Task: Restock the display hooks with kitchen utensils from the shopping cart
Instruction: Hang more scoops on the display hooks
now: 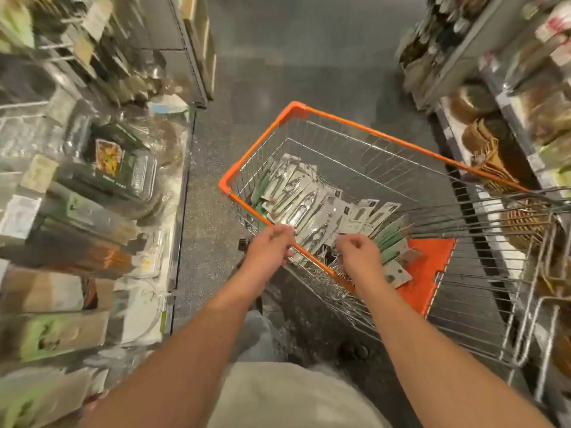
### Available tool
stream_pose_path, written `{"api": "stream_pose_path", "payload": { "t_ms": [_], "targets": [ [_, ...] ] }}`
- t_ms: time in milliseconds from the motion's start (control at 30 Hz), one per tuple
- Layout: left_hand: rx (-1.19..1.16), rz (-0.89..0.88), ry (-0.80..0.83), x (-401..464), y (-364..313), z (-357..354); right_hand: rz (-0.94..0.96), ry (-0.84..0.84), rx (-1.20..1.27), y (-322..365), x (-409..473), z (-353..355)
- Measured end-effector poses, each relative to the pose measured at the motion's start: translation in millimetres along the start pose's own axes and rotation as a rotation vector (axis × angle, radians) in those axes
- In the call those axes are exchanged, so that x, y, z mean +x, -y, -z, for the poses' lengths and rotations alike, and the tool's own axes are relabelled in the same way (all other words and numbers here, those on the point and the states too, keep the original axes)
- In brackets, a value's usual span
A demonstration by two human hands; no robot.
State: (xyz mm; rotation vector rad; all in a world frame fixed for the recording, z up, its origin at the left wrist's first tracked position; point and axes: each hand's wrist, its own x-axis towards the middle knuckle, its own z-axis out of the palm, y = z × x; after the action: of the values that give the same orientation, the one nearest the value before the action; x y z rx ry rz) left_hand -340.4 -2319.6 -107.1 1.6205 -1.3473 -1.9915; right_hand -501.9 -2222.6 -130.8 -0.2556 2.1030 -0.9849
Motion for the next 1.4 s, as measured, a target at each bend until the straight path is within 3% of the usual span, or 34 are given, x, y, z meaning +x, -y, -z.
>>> {"api": "stream_pose_path", "payload": {
  "t_ms": [167, 267, 433, 700, 967, 1400],
  "targets": [
    [0.144, 0.018, 0.136, 64, -35, -5, -0.139, -0.163, 0.059, -1, 27, 2],
    [0.196, 0.026, 0.152, 84, -41, -10, -0.206, -0.189, 0.084, -7, 31, 4],
    [0.404, 0.098, 0.32, 120, -53, -42, -0.353, -0.288, 0.16, -21, 64, 21],
    [0.609, 0.224, 0.425, 160, -41, -112, -0.483, -0.292, 0.211, -47, 116, 57],
    [0.677, 0.271, 0.444, 203, -17, -187, -0.49, -0.165, 0.221, -64, 155, 95],
    [0.786, 0.334, 0.497, 247, 18, -242, -0.58, -0.177, 0.352, -89, 200, 85]
  ]
}}
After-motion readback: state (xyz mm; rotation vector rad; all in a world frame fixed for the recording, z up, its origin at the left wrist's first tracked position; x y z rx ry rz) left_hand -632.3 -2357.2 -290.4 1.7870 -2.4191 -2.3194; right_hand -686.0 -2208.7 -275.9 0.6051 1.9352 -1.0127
